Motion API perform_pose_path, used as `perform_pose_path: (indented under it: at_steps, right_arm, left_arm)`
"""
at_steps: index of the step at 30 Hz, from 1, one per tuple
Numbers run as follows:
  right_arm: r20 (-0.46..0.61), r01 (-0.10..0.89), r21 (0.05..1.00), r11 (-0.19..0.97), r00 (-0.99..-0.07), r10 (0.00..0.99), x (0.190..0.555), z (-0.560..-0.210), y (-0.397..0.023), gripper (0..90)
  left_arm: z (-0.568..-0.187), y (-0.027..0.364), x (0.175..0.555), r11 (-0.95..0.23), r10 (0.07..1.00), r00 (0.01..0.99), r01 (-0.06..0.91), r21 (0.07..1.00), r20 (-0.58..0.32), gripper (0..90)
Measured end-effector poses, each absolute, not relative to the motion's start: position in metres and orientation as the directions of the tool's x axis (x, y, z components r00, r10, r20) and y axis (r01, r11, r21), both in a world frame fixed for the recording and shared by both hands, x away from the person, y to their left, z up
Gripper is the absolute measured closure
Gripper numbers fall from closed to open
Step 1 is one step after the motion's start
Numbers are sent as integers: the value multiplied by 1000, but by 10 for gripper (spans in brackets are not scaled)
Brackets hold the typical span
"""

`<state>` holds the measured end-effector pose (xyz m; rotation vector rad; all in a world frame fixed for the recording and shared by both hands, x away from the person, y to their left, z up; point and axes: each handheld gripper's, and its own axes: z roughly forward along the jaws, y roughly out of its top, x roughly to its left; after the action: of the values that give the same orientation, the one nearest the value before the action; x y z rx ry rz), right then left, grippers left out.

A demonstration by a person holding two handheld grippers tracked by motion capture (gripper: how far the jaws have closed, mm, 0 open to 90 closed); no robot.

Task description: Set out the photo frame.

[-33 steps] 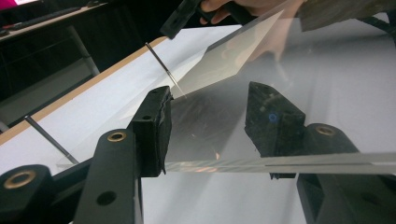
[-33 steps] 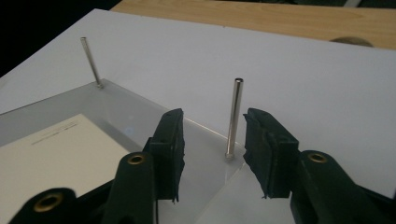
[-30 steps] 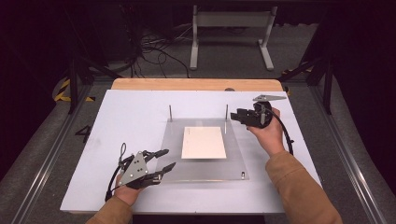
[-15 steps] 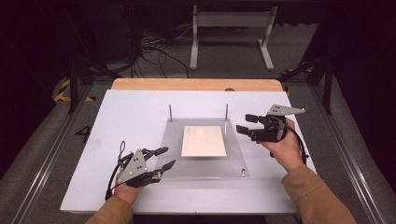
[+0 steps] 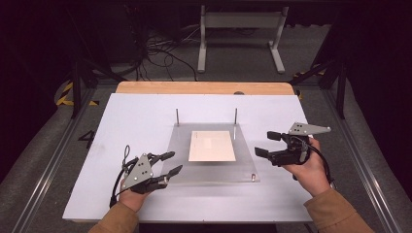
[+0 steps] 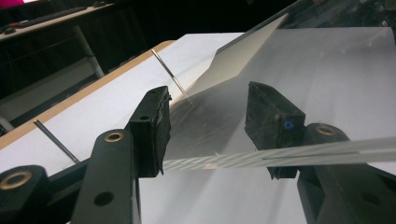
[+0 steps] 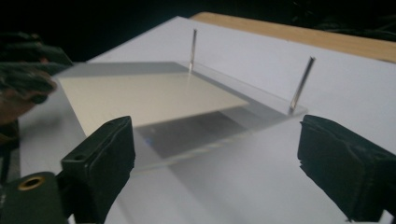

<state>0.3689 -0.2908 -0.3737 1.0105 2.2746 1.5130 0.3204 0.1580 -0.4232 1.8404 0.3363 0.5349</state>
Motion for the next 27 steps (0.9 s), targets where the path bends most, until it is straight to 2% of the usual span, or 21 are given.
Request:
perform_pose_path:
  at_steps: [2, 6, 8, 10, 13, 19, 23, 27]
  right_arm:
    - [164, 426, 874, 234, -712, 682, 364, -376, -292, 71]
    - [181, 436, 865, 250, -734, 655, 357, -380, -294, 12]
    - [212, 453, 858, 241, -741, 637, 354, -383, -293, 26]
    - [153, 415, 850, 324, -784, 602, 348, -385, -290, 17]
    - [146, 406, 848, 341, -797, 586, 344, -386, -289, 29]
    - [5, 273, 879, 390, -825, 565, 332, -385, -284, 54]
    - [-53, 199, 882, 427, -858, 510, 324, -385, -274, 59]
    - [-121, 120, 897, 425, -858, 499, 325, -383, -265, 70]
  left_arm:
    - [-423, 158, 320, -324, 481, 855, -32, 945, 193, 488]
    - [-422, 158, 321, -323, 480, 855, -34, 946, 194, 488]
    - [-422, 158, 321, -323, 481, 855, -34, 946, 195, 488]
    - [-422, 158, 321, -323, 482, 855, -34, 946, 195, 487]
    - [-422, 158, 321, -322, 482, 854, -32, 946, 193, 487]
    - [-421, 158, 321, -318, 485, 855, -24, 948, 184, 486]
    - [-420, 158, 322, -291, 491, 857, -11, 957, 159, 471]
    - [-417, 156, 322, -276, 488, 860, -9, 961, 149, 470]
